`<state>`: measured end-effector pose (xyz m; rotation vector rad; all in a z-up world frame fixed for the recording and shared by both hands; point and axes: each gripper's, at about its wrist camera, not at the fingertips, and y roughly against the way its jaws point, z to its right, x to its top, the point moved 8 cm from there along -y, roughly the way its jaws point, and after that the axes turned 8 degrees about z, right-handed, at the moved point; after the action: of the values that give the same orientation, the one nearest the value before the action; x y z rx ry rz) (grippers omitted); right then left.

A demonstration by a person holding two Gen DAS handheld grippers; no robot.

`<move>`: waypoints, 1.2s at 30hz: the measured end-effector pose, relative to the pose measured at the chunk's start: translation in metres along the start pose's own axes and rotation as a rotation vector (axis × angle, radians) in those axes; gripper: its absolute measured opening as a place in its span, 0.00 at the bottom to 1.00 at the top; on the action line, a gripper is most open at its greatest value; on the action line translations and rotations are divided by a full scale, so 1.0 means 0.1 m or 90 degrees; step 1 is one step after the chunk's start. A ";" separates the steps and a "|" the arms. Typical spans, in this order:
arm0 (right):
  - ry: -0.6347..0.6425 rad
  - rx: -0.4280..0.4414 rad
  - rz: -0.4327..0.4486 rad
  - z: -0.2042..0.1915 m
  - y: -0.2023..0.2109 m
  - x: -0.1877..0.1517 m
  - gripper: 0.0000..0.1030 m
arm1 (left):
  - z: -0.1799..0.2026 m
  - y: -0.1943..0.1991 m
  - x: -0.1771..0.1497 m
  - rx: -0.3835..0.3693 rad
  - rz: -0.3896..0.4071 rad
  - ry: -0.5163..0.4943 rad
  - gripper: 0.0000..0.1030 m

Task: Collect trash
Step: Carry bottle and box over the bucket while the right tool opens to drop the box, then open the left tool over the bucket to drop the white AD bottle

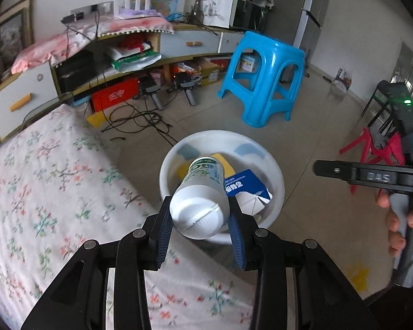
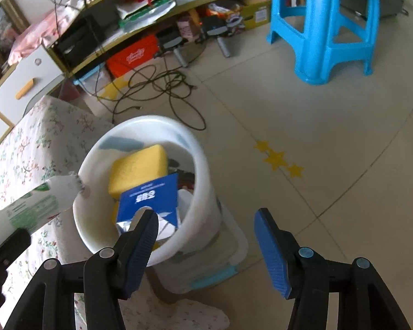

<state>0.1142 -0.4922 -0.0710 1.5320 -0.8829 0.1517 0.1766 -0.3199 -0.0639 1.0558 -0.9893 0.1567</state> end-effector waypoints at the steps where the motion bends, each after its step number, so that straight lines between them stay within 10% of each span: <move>1: -0.002 -0.003 0.003 0.04 0.02 0.01 0.61 | 0.01 -0.03 0.02 0.000 0.000 0.001 0.39; 6: -0.019 -0.010 0.012 0.14 0.07 0.05 0.61 | 0.09 -0.20 0.12 -0.020 0.026 -0.013 0.40; 10: -0.025 -0.005 0.012 0.16 0.08 0.05 0.62 | 0.01 -0.42 0.00 0.005 -0.038 0.011 0.77; 36: 0.050 0.028 0.062 -0.74 0.82 -0.38 0.81 | -0.69 1.24 -0.59 0.168 -0.044 0.115 0.89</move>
<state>0.0687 -0.4016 -0.0136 1.5142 -0.8966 0.3012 0.1167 -0.1809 -0.0351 1.2905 -0.7818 0.3272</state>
